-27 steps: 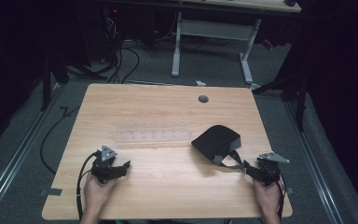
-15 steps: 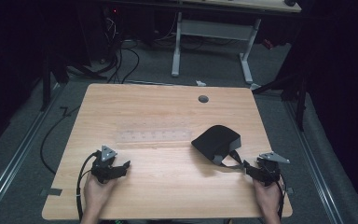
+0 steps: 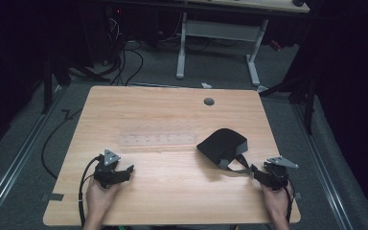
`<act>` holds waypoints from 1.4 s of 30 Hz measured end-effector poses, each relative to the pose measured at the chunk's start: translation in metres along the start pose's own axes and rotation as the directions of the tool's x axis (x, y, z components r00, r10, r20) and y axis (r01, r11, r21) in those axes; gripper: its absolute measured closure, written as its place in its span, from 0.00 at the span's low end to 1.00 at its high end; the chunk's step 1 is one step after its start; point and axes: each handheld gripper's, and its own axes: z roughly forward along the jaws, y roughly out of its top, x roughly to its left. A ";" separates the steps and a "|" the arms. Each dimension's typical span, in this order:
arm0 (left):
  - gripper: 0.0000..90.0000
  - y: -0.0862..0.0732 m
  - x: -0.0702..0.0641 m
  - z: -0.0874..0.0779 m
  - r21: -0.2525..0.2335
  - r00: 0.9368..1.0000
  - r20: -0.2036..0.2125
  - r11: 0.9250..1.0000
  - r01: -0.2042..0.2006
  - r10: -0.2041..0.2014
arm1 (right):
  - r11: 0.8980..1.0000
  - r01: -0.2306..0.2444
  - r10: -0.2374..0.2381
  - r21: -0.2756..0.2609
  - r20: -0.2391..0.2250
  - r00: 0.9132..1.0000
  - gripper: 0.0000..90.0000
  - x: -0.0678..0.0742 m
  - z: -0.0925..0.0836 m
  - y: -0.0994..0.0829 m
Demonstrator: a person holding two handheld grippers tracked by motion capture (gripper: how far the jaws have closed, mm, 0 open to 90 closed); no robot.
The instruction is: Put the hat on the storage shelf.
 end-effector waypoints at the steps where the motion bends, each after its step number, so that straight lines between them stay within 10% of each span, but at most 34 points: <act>1: 0.32 0.000 0.000 0.000 0.000 1.000 0.000 1.000 0.000 0.000 | 1.000 0.001 -0.001 0.002 0.000 1.000 0.49 -0.001 0.000 0.000; 23: 0.32 0.000 0.000 0.000 0.001 1.000 0.000 1.000 -0.001 0.001 | 0.996 -0.020 0.015 -0.091 -0.060 0.998 0.50 0.002 -0.024 -0.002; 42: 0.32 0.000 0.000 0.000 0.001 1.000 0.000 1.000 -0.001 0.001 | 0.995 0.005 -0.021 -0.102 -0.157 0.987 0.45 0.012 -0.018 0.036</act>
